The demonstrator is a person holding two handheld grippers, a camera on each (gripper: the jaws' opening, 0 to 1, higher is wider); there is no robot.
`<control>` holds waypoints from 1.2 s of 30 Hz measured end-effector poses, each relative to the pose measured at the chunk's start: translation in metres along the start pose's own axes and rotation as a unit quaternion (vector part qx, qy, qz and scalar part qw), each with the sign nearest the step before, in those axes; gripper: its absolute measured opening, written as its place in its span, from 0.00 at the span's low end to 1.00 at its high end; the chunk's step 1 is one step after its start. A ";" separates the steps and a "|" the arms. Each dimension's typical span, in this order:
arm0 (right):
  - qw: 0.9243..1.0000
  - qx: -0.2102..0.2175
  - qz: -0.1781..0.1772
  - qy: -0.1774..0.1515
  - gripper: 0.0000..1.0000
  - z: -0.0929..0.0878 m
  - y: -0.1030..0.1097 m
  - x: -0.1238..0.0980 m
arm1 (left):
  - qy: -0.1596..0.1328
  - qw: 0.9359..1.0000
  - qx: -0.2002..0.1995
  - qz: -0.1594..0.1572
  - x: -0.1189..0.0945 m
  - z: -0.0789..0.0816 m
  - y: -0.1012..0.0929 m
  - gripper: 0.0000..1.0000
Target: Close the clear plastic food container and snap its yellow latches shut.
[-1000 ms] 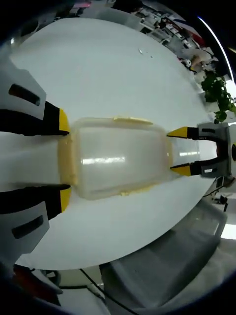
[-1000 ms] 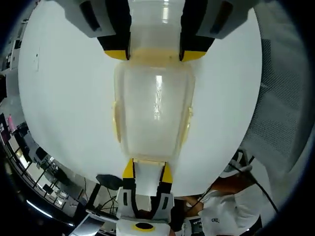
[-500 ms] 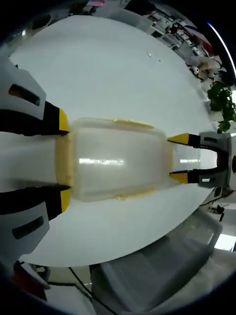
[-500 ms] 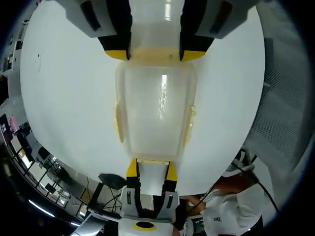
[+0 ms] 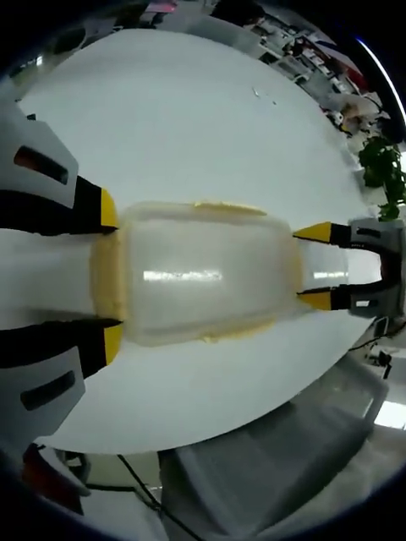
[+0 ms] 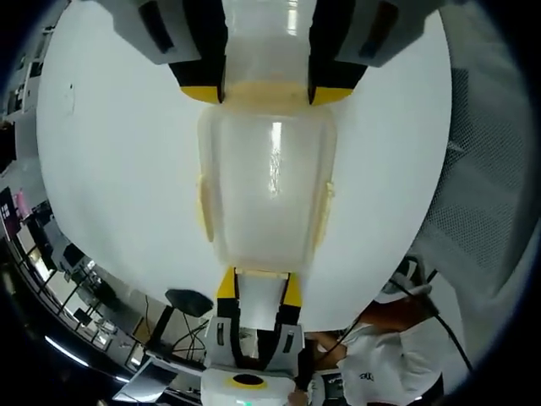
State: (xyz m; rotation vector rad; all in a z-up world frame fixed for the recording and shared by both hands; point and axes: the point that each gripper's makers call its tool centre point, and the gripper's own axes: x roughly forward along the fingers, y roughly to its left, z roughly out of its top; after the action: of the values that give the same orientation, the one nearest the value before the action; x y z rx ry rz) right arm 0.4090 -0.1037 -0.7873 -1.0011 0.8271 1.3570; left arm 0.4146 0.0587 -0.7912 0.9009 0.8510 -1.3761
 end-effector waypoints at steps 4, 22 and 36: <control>1.000 -0.004 -0.002 -0.003 0.35 0.004 0.004 -0.009 | 0.003 1.000 0.003 0.000 -0.009 0.005 -0.006 0.37; 0.999 -0.010 -0.016 -0.027 0.35 0.016 0.009 -0.054 | 0.010 1.000 0.008 0.018 -0.054 0.034 -0.013 0.37; 0.999 -0.002 -0.034 -0.018 0.35 -0.025 0.018 -0.100 | 0.004 0.999 0.028 0.026 -0.051 0.094 -0.015 0.36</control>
State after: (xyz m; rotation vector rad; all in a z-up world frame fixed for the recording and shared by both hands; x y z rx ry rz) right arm 0.3863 -0.1658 -0.7063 -0.9965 0.7565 1.3146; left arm 0.3961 -0.0048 -0.7057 0.9665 0.7935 -1.3577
